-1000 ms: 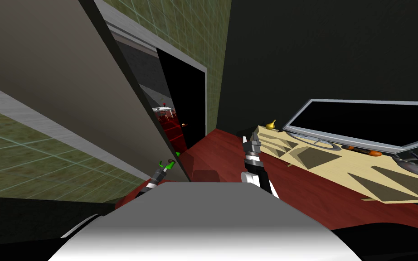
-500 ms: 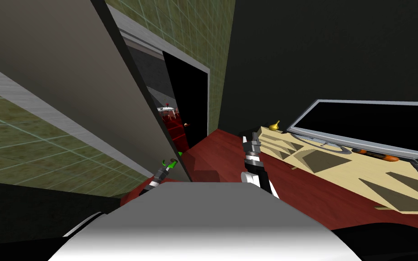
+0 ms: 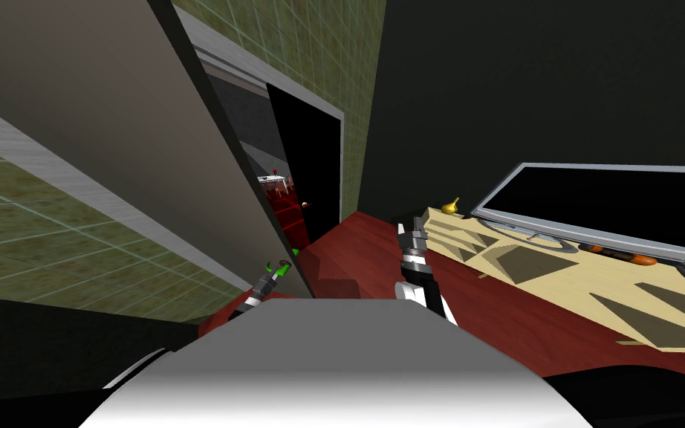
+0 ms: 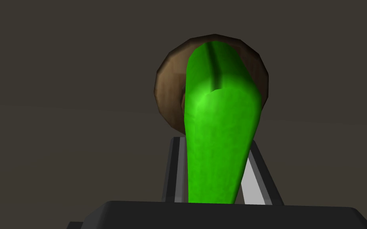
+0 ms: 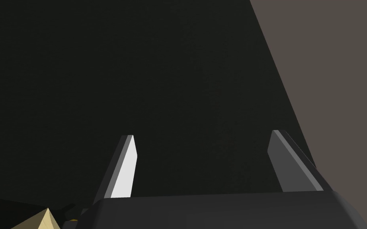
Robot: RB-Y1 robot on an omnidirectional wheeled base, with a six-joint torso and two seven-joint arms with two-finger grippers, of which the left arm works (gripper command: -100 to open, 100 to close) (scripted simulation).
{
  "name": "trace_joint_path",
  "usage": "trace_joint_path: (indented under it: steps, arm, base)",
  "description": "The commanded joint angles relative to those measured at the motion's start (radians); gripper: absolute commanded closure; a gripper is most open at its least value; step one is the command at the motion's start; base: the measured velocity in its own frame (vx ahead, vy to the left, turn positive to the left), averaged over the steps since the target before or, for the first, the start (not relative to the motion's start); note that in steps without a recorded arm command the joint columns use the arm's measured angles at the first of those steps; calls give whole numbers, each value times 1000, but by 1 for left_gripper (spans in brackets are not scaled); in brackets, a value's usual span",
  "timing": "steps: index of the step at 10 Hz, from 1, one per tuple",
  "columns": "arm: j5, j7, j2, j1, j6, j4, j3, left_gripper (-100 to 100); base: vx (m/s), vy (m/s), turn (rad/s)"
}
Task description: Pull the door open
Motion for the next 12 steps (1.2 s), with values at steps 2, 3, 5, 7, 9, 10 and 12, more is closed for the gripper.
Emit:
trace_joint_path:
  steps: [2, 3, 5, 7, 9, 10, 12]
  arm:
    - [-17, 0, -5, -8, 17, -25, -23, 100]
    - [-17, 0, -5, -8, 17, -25, -23, 100]
    - [-17, 0, -5, -8, 17, -25, -23, 100]
    - [-17, 0, -5, -8, 17, -25, -23, 100]
    - [-17, 0, -5, -8, 17, -25, -23, 100]
    - [-17, 0, -5, -8, 17, -25, -23, 100]
    - [-36, 1, -7, 3, 31, -60, -24, 100]
  base:
    - [-18, 16, 89]
    - [-20, 36, 103]
    - [-1, 2, 6]
    - [-1, 2, 6]
    - [2, -3, -8]
    - [0, 0, 0]
    - [-6, 11, 31]
